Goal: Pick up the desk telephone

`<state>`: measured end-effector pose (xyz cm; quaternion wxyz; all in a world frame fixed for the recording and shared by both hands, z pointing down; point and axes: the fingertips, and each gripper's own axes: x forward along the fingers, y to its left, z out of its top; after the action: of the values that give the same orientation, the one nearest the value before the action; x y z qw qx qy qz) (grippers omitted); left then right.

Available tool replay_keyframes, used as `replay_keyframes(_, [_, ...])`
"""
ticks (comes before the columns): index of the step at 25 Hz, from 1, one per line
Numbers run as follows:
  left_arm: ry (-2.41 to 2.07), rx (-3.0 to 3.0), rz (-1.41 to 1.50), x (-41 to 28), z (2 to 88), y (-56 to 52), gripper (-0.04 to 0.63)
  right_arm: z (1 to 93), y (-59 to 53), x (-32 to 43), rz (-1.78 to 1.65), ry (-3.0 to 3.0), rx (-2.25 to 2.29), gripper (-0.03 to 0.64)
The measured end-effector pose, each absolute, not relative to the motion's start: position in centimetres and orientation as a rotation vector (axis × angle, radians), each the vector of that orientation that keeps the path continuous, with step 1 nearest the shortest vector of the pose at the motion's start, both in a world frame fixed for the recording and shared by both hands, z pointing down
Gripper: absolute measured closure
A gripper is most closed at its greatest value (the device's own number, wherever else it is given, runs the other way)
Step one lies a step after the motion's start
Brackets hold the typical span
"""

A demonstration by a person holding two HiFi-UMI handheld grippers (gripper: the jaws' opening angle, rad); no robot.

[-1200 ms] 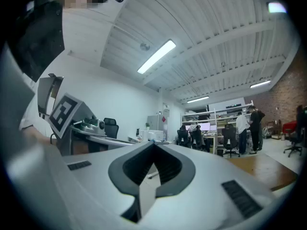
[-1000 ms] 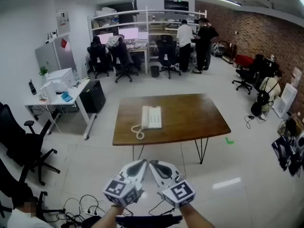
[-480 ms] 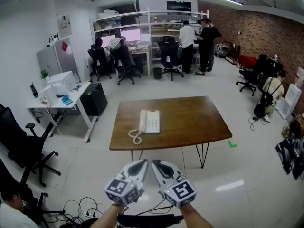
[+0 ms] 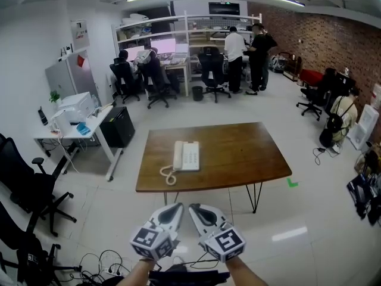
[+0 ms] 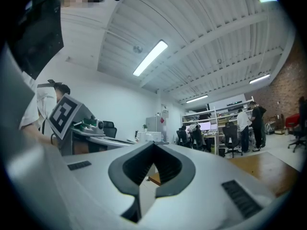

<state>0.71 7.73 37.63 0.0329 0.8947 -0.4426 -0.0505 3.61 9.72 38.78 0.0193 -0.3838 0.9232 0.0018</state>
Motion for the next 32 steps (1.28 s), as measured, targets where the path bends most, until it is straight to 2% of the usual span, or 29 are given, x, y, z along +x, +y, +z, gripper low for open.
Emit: replay_keyframes(32, [-1.257,2.702,-0.163,-3.2,39.6,-10.6,0.594,40.5,-8.0,0.1,-0.102,2.878,-1.347,0.617])
